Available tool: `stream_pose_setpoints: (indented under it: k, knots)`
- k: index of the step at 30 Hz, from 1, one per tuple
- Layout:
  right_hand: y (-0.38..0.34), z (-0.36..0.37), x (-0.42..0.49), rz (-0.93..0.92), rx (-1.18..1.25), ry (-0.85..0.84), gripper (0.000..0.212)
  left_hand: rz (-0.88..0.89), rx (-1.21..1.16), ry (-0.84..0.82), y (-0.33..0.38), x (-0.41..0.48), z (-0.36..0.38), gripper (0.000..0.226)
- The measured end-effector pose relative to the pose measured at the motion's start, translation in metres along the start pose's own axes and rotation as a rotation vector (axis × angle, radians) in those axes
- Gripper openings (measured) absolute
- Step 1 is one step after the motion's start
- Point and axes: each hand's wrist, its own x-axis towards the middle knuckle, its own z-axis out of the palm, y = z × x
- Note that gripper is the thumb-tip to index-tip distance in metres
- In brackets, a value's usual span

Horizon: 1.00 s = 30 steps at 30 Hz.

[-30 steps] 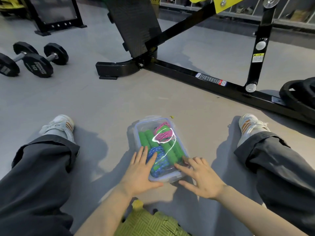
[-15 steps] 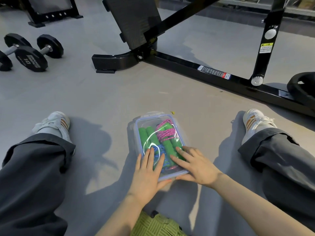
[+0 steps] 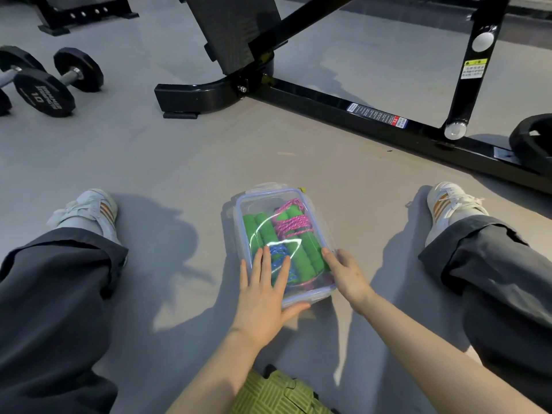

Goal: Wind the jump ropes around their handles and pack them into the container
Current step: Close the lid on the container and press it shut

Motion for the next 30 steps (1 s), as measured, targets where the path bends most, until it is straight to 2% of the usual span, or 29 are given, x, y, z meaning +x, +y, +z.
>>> stream_pose_setpoints:
  k: [2,5,7,8,10,11,12,14,17,21,25,30]
  knots:
    - [-0.002,0.004,-0.003,-0.008,0.004,0.071,0.031,0.039,0.014,-0.03,-0.012,0.007,-0.003,0.086]
    - [-0.003,0.013,-0.017,-0.022,-0.034,0.113,0.027,0.152,0.093,-0.064,-0.036,0.013,-0.01,0.091]
    - [-0.001,0.017,-0.026,-0.046,-0.157,0.101,0.04,0.207,0.172,-0.041,-0.047,0.012,-0.014,0.091]
    - [-0.002,0.017,-0.028,-0.107,-0.323,0.141,0.049,0.248,0.204,-0.016,-0.051,0.011,-0.016,0.09]
    - [-0.006,0.013,-0.029,-0.483,-0.773,0.292,0.048,0.287,0.197,-0.023,-0.053,0.009,-0.018,0.087]
    - [-0.007,0.01,-0.028,-0.7,-0.925,0.263,0.048,0.283,0.201,-0.021,-0.052,0.008,-0.019,0.086]
    - [-0.007,0.005,-0.025,-0.843,-1.036,0.164,0.056,0.269,0.199,-0.032,-0.052,0.008,-0.018,0.085]
    - [0.001,-0.004,-0.019,-0.946,-1.172,-0.033,0.077,0.238,0.195,-0.049,-0.052,0.009,-0.017,0.083]
    - [0.006,-0.008,-0.014,-0.972,-1.364,-0.083,0.09,0.249,0.189,-0.016,-0.053,0.011,-0.014,0.082]
    - [0.01,0.001,-0.014,-0.946,-1.471,-0.059,0.081,0.28,0.211,0.049,-0.054,0.015,-0.003,0.078]
    - [0.015,0.004,-0.015,-1.002,-1.477,0.015,0.071,0.309,0.24,0.097,-0.055,0.018,0.002,0.076]
    - [0.01,0.011,-0.028,-0.921,-1.297,0.064,0.075,0.322,0.224,-0.043,-0.066,0.02,-0.014,0.075]
